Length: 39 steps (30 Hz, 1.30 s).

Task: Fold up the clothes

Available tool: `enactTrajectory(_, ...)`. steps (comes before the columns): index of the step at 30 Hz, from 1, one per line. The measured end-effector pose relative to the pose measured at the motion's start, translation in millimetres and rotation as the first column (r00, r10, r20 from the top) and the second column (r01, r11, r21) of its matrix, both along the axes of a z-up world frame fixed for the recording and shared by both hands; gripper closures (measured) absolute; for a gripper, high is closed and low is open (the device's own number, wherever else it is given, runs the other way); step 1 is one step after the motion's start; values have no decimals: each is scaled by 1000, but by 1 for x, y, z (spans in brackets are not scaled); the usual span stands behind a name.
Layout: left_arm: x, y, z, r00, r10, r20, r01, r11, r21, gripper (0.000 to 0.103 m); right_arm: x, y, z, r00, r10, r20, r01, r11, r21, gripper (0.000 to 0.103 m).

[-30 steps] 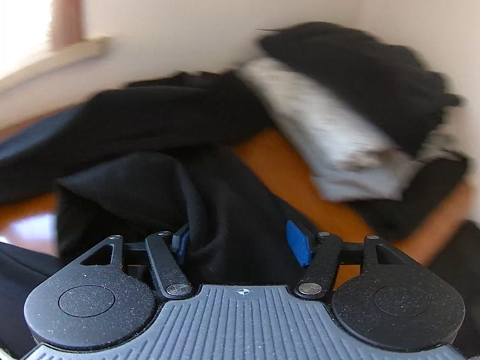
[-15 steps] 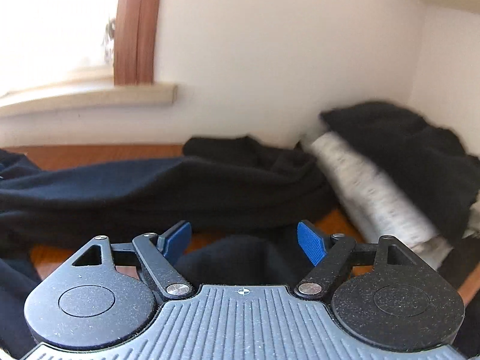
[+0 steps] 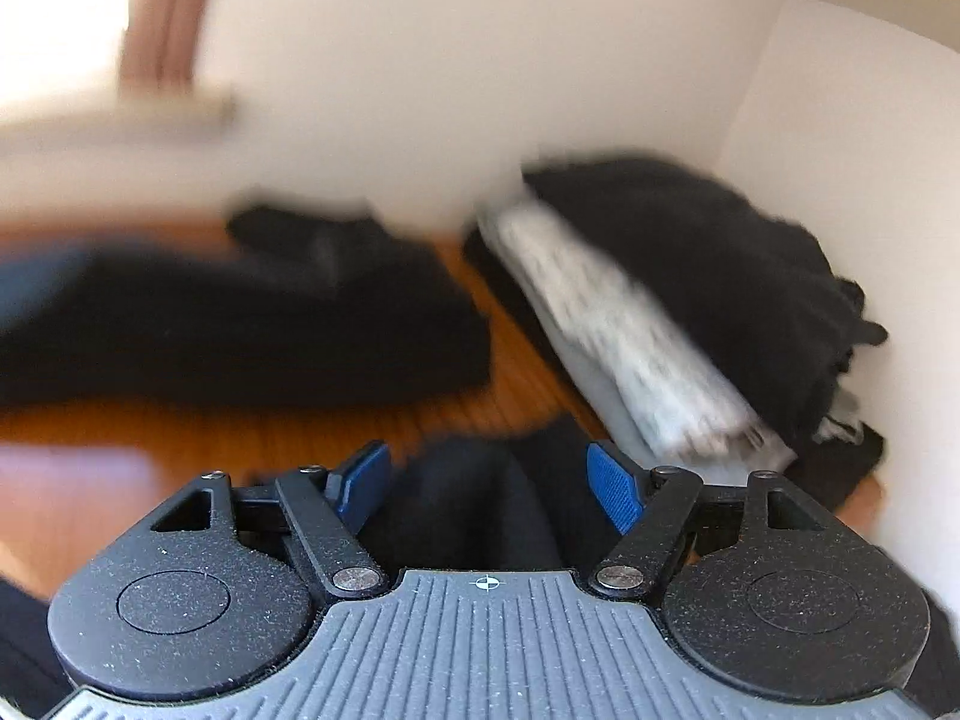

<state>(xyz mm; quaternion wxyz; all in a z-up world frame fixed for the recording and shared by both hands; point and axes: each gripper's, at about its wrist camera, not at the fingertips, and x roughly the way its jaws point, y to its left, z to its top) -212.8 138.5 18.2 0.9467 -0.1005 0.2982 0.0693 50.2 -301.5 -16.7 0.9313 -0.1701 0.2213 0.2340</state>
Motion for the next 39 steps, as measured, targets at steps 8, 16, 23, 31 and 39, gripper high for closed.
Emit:
enactTrajectory(8, -37, 22, 33, 995, 71, 73, -74, 996, 46, 22, 14, 30, -22, 983, 166, -83, -147, 970, 192, 23)
enactTrajectory(16, -105, 68, 49, 966, 249, 73, -256, 962, 98, 19, 30, 20, -34, 968, 188, -168, -139, 953, 270, 23)
enactTrajectory(23, -103, 66, 44, 972, 231, 50, -236, 964, 123, 27, 27, 43, -39, 958, 221, -181, -190, 966, 173, 22)
enactTrajectory(31, -36, 36, 43, 998, 55, -1, -53, 975, 215, 31, 29, 35, -37, 954, 234, -186, -191, 955, 225, 22)
enactTrajectory(39, 40, 17, 29, 995, -36, -95, 53, 982, 184, 29, 28, 35, -36, 956, 231, -183, -188, 956, 226, 22)
